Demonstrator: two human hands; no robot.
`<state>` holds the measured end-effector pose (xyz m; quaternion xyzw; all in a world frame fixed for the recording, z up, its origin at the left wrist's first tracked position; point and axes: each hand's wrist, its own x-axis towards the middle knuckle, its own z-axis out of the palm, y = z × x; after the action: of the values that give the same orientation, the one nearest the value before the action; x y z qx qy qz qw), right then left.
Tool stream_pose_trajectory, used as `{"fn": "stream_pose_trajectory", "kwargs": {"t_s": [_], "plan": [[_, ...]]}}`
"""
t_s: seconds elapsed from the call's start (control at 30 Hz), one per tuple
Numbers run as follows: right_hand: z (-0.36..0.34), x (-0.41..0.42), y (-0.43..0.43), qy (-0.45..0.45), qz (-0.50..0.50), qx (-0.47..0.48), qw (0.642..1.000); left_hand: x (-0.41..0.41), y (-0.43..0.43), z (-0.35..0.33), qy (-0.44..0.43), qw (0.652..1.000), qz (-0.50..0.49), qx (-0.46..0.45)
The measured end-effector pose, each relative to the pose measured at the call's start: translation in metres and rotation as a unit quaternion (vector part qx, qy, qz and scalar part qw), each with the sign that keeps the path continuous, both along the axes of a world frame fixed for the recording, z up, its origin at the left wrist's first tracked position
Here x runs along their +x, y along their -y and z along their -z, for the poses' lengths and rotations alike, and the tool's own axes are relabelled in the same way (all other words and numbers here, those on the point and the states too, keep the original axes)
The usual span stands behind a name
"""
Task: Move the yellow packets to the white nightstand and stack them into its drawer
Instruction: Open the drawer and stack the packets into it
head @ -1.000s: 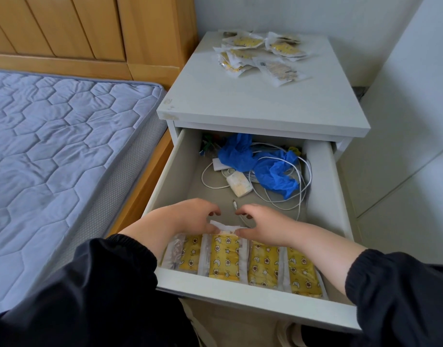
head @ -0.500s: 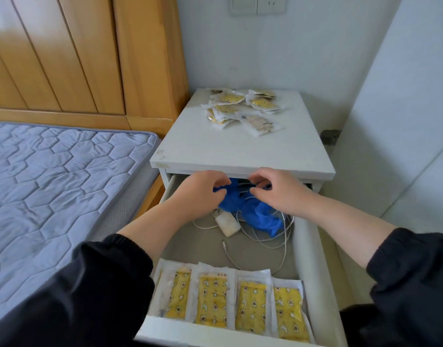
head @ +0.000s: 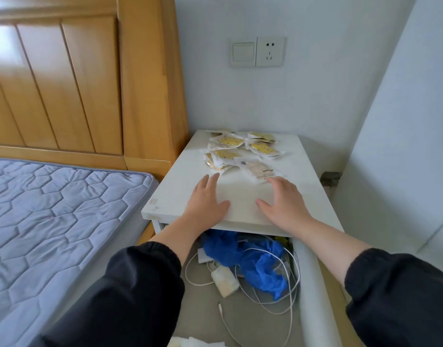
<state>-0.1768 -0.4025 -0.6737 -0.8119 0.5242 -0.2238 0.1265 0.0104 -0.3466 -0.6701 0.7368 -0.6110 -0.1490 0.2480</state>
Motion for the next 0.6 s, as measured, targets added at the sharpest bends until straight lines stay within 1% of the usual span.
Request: {"fn": "stream_pose_trajectory", "kwargs": {"t_s": [0.07,0.17,0.3,0.47,0.6], "plan": [[0.004,0.007,0.013,-0.046,0.027,-0.023,0.998,0.003,0.014,0.002,0.027,1.0,-0.005,0.013],[0.005,0.016,0.03,-0.085,0.039,-0.01,0.996,0.005,0.031,0.007,0.095,0.994,-0.03,0.033],[0.006,0.023,0.045,-0.134,0.028,-0.001,0.991,0.007,0.049,0.01,0.109,0.992,-0.055,0.035],[0.008,0.022,0.046,-0.147,0.022,-0.004,0.989,0.019,0.076,0.008,0.126,0.99,-0.065,0.02],[0.008,0.022,0.046,-0.149,0.026,0.004,0.989,0.023,0.092,0.007,0.213,0.977,-0.022,-0.003]]}}
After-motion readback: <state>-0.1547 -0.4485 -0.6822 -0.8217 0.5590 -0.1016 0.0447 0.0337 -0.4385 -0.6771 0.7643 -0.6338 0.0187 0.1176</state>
